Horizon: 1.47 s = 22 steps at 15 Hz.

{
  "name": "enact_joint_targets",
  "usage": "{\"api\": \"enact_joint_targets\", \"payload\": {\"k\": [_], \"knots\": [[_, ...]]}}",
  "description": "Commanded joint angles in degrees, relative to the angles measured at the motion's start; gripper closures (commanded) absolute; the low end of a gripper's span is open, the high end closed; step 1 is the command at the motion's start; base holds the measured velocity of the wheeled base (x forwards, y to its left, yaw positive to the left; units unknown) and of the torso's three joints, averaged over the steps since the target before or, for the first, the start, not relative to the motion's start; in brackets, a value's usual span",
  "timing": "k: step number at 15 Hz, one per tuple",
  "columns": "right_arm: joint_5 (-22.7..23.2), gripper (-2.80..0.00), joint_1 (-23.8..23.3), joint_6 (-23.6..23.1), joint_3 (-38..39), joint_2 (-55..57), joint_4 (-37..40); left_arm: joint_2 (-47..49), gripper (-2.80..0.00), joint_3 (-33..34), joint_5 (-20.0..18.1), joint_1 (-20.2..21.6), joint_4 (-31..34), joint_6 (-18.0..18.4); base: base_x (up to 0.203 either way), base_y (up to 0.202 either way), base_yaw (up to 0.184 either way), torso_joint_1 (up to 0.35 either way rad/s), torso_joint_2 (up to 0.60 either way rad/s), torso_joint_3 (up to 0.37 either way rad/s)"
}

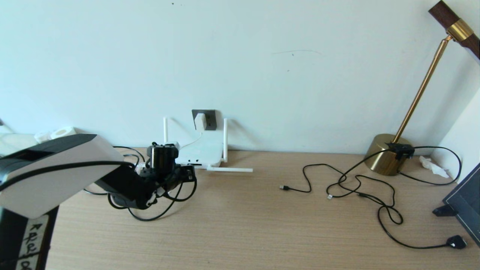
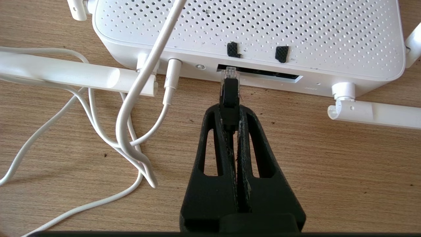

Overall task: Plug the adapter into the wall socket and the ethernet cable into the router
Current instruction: Plug cable into router interface

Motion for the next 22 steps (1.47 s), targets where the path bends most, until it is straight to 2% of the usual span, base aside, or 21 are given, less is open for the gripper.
{"api": "enact_joint_targets", "payload": {"k": [1,22], "knots": [[0.0,-2.80,0.0,0.0,-0.1,0.0,0.1,-0.1,0.00,0.0,0.0,0.0,-0.3,-0.1,0.000,0.000,0.000,0.000,0.00,0.000],[0.0,-2.80,0.0,0.0,-0.1,0.0,0.1,0.6,0.00,-0.9,0.0,0.3,-0.3,-0.1,0.000,0.000,0.000,0.000,0.00,0.000]]}}
